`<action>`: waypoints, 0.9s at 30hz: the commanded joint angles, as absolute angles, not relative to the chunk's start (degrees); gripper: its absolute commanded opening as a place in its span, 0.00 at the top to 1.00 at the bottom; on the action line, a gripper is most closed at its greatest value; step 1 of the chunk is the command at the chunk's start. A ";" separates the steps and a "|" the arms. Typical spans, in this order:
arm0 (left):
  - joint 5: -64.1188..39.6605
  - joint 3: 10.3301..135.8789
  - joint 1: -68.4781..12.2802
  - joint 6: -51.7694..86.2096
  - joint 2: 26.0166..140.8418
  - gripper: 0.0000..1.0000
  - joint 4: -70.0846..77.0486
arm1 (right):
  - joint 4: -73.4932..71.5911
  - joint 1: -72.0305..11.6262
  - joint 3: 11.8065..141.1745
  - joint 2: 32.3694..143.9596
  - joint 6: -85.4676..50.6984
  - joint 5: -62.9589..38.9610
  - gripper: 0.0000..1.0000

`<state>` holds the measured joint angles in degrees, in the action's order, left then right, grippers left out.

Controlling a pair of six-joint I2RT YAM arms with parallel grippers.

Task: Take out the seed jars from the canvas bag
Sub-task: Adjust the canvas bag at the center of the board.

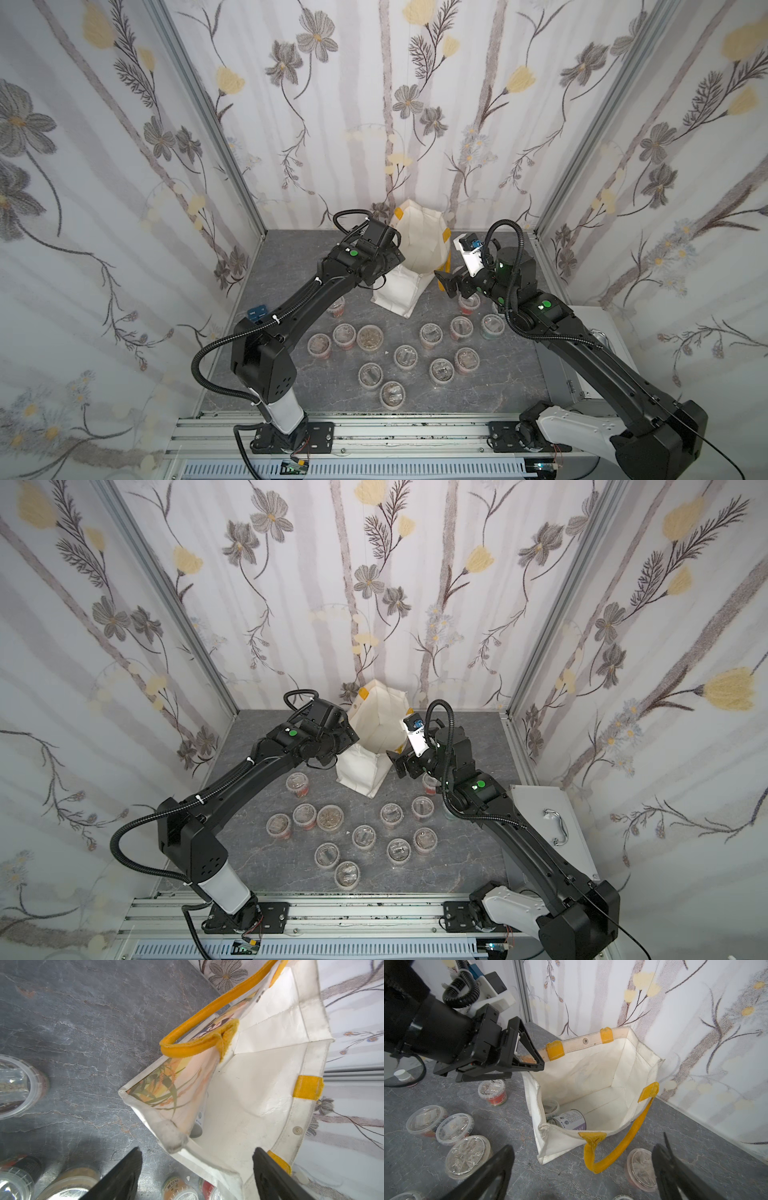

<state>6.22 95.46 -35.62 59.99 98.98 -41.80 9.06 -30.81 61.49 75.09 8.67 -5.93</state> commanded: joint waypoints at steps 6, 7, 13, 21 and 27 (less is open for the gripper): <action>14.51 109.58 -34.91 61.52 110.85 0.54 -63.05 | 9.21 -30.81 62.60 76.66 9.18 -9.27 0.00; 14.71 110.19 -34.78 59.44 111.30 0.67 -62.62 | 9.65 -30.80 63.15 77.04 9.14 -9.33 0.00; 14.21 106.11 -34.13 39.80 106.62 1.00 -48.97 | 16.04 -30.66 69.93 81.02 5.29 -7.85 0.03; 3.73 102.29 -32.69 14.27 103.32 1.00 -35.52 | 16.88 -30.45 75.52 85.32 0.10 -11.61 0.10; -6.52 90.51 -32.69 5.40 97.38 1.00 -17.08 | 14.13 -30.83 75.77 88.39 -2.10 -10.73 0.15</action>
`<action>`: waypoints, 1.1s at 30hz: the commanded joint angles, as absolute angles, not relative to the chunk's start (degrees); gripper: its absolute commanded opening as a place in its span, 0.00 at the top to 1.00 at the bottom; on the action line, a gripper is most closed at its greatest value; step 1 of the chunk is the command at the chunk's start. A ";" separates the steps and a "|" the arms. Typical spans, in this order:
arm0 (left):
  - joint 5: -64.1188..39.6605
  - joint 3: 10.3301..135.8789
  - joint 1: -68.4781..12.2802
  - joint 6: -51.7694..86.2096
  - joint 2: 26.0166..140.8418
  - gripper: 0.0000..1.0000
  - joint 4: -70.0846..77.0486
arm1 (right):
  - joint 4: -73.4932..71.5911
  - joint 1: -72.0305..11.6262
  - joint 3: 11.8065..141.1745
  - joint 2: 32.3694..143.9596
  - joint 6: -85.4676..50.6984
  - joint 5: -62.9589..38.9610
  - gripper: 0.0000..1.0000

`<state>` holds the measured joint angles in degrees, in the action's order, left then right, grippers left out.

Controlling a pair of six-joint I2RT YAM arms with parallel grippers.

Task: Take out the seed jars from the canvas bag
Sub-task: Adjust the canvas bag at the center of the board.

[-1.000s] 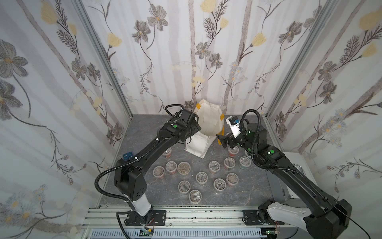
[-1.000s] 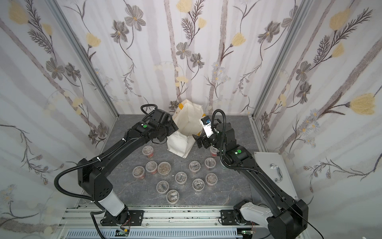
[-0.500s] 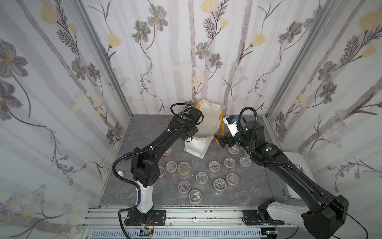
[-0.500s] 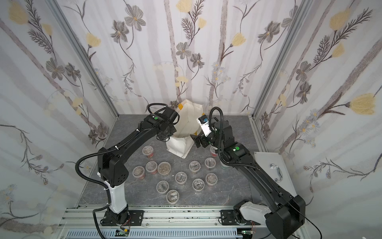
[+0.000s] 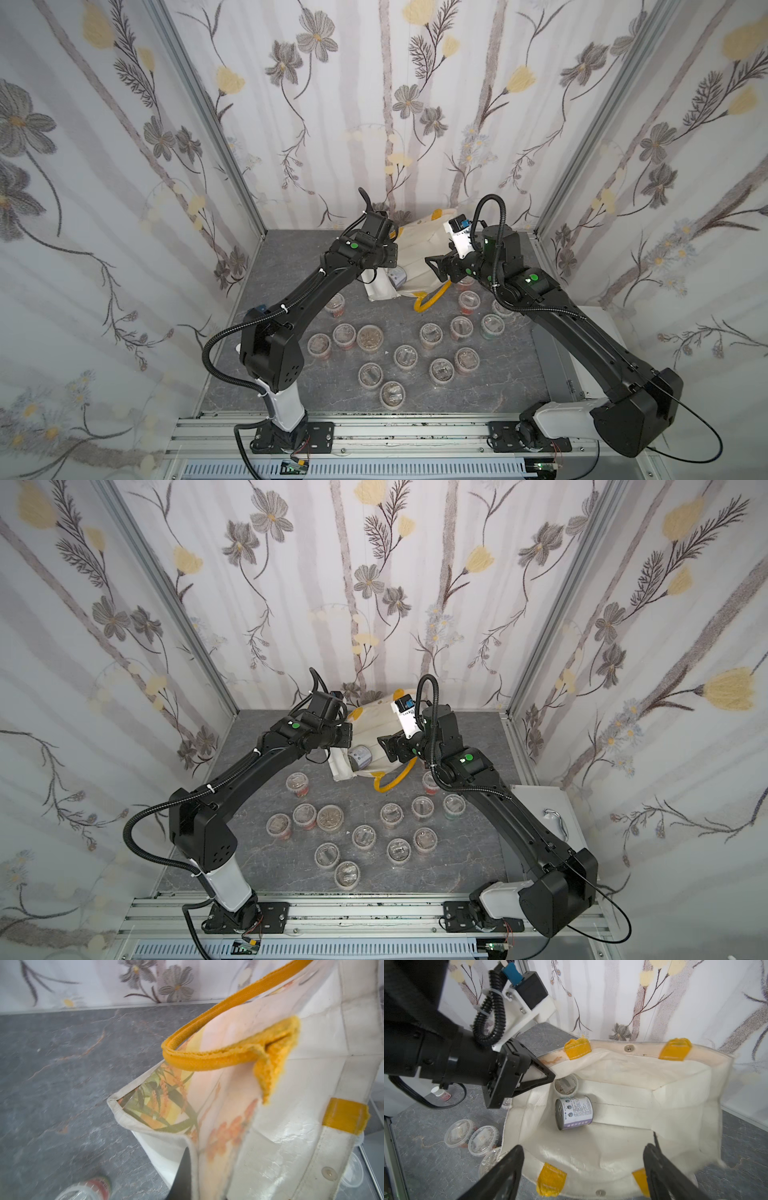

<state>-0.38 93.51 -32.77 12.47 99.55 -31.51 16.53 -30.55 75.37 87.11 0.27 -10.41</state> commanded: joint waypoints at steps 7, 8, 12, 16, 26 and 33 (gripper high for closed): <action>-6.82 76.95 -33.09 2.87 94.32 1.00 -1.32 | 10.05 -35.34 70.87 93.35 -12.27 -3.87 0.15; -6.20 74.98 -33.14 3.08 93.85 1.00 1.52 | 8.59 -35.59 69.57 93.80 -13.59 -4.35 0.15; -2.75 71.47 -33.14 4.07 92.91 1.00 6.21 | 5.19 -35.82 66.90 96.65 -16.44 -5.62 0.15; -0.19 69.79 -33.14 4.45 92.50 1.00 8.39 | 5.69 -35.80 68.94 101.33 -17.95 -4.86 0.10; -4.09 68.17 -32.94 5.60 92.54 1.00 11.22 | 5.39 -35.76 75.02 112.91 -15.85 -5.11 0.00; -6.73 69.14 -31.95 7.35 93.08 1.00 11.54 | 6.38 -33.97 78.94 117.98 -13.66 -3.46 0.00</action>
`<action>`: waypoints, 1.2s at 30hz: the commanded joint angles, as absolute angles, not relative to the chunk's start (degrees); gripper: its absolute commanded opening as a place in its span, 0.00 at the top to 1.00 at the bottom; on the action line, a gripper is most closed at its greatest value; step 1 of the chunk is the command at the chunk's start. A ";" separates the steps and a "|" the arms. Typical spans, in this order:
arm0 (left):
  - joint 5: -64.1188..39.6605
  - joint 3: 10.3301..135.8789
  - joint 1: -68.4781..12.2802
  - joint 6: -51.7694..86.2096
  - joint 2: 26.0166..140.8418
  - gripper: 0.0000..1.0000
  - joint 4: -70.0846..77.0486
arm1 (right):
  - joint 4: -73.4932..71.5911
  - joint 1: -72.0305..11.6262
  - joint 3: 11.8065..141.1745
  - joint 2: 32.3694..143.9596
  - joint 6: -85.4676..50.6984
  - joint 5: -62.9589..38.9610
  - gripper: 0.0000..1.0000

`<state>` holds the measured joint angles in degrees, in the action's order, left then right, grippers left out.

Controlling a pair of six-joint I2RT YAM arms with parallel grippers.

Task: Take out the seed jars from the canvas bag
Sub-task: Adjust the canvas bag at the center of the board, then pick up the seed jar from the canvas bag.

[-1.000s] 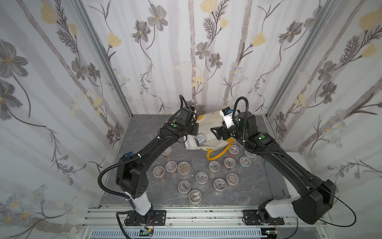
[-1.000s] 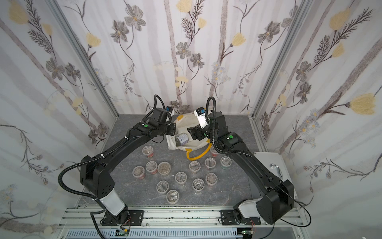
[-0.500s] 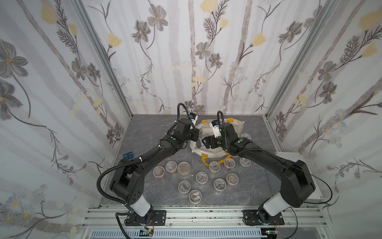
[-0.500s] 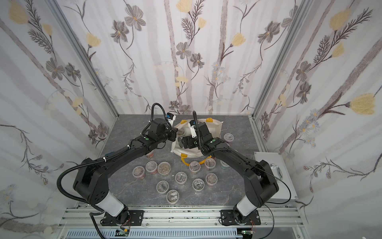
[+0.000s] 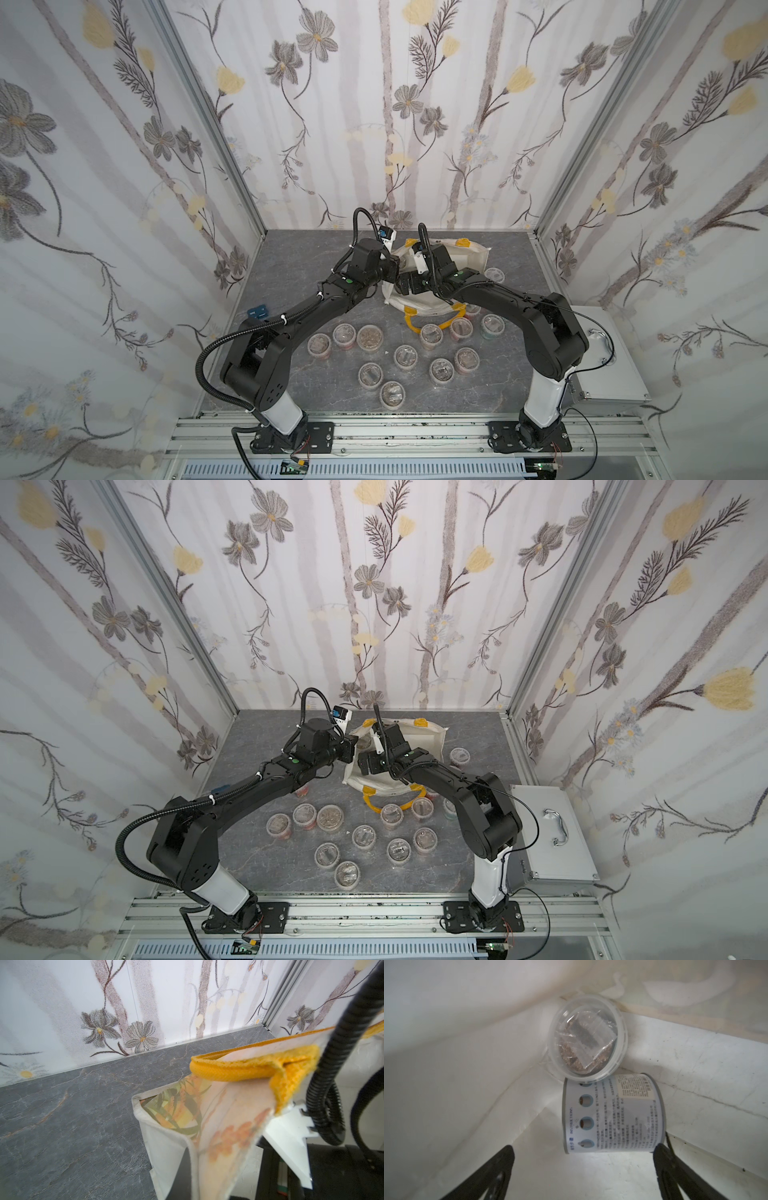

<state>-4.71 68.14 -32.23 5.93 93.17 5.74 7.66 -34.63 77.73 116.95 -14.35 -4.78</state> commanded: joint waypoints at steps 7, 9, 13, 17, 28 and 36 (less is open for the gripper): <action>-9.62 69.79 -30.96 9.14 93.42 1.00 11.64 | 7.48 -32.85 81.17 120.43 -11.89 -5.24 0.00; -10.35 69.79 -30.85 9.14 93.35 1.00 11.80 | 7.99 -32.72 82.08 122.03 -9.89 -7.28 0.00; -11.54 69.87 -30.39 8.96 93.60 1.00 12.01 | 7.99 -32.13 83.10 124.39 -5.27 -12.75 0.00; -13.34 69.78 -29.98 9.05 93.83 1.00 12.51 | 8.29 -31.32 84.48 124.86 -1.06 -16.53 0.00; -16.41 69.57 -29.14 9.41 94.18 1.00 13.71 | 18.07 -30.68 93.25 131.17 4.12 -17.85 0.04; -17.02 68.04 -28.43 8.29 93.29 1.00 13.88 | 18.55 -30.11 93.16 130.26 2.51 -21.45 0.21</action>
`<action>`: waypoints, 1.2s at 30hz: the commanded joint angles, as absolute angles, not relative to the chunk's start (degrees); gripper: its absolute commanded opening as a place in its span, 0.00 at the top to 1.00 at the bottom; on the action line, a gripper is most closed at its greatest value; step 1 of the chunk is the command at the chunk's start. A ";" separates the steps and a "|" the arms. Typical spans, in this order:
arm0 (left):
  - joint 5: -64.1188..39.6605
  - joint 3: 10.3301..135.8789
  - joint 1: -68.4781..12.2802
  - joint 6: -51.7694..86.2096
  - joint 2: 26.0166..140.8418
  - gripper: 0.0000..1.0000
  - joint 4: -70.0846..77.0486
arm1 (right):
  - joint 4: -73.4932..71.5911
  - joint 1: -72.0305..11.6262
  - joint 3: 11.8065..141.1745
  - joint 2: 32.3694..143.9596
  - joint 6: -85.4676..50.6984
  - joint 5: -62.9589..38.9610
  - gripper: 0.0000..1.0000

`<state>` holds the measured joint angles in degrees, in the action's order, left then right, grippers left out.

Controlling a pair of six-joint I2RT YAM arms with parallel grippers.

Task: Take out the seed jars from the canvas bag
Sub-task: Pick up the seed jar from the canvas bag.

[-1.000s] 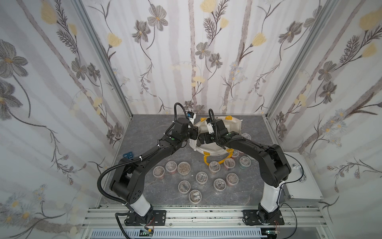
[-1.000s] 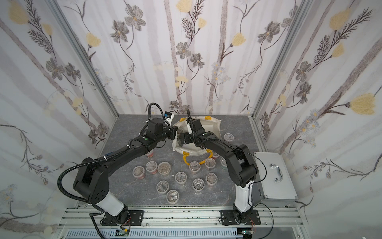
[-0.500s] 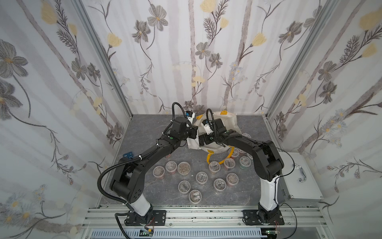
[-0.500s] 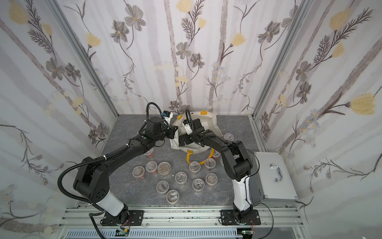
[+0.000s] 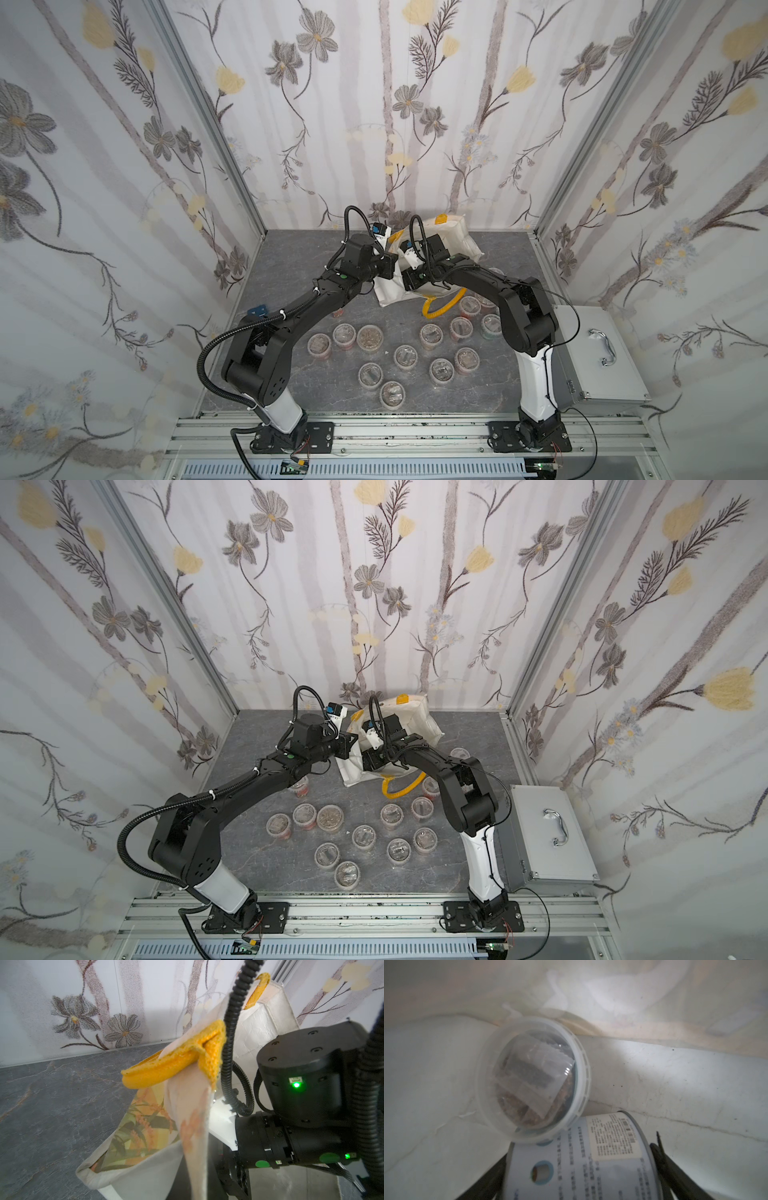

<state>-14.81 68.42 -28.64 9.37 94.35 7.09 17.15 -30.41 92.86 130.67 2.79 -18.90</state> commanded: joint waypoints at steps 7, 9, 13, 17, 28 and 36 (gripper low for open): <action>-14.48 65.19 -28.31 6.05 91.78 1.00 13.28 | 17.11 -29.03 92.99 125.68 -4.34 -24.08 0.33; -13.68 64.52 -28.19 5.49 91.51 1.00 12.89 | 16.32 -28.95 92.99 123.48 -7.05 -24.94 0.33; -12.99 63.87 -27.63 5.37 90.68 1.00 12.52 | 15.11 -28.07 92.33 119.66 -11.16 -28.45 0.34; -15.03 65.91 -25.96 7.07 90.85 1.00 10.01 | 14.53 -27.19 90.18 115.51 -13.91 -31.61 0.33; -12.55 75.54 -23.95 11.25 94.96 1.00 -2.17 | 7.25 -26.64 78.64 102.31 -24.86 -40.11 0.35; -8.63 79.14 -23.29 19.68 96.56 1.00 -5.42 | 4.16 -30.49 75.22 96.82 -29.20 -41.60 0.36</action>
